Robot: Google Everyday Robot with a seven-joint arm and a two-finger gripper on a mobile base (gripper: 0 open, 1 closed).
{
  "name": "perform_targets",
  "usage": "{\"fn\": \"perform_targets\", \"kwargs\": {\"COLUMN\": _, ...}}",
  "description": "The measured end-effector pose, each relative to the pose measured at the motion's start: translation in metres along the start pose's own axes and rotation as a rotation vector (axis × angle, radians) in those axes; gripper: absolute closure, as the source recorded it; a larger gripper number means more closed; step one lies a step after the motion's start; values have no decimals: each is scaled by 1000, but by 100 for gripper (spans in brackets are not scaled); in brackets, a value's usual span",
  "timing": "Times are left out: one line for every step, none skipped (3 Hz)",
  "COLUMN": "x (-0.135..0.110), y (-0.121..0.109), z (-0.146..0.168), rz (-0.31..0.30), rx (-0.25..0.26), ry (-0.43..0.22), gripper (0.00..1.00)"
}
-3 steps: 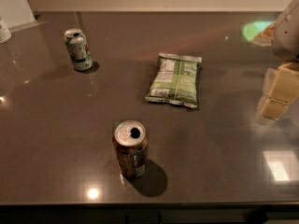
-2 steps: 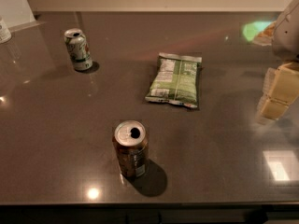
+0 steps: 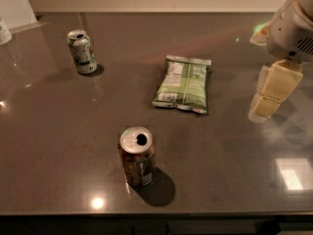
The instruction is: Knock 7up can over
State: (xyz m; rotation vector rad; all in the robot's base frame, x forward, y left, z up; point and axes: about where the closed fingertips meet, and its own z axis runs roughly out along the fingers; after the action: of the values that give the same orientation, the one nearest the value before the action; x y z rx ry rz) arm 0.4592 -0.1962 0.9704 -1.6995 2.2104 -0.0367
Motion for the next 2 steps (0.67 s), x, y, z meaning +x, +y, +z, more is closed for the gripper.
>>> {"fn": "perform_targets", "kwargs": {"x": -18, "y": -21, "z": 14, "rz": 10, "rx": 28, "ry": -66, "gripper": 0}}
{"fn": "perform_targets", "kwargs": {"x": -40, "y": -47, "z": 32, "rz": 18, "rx": 50, "ry": -165, "gripper": 0}}
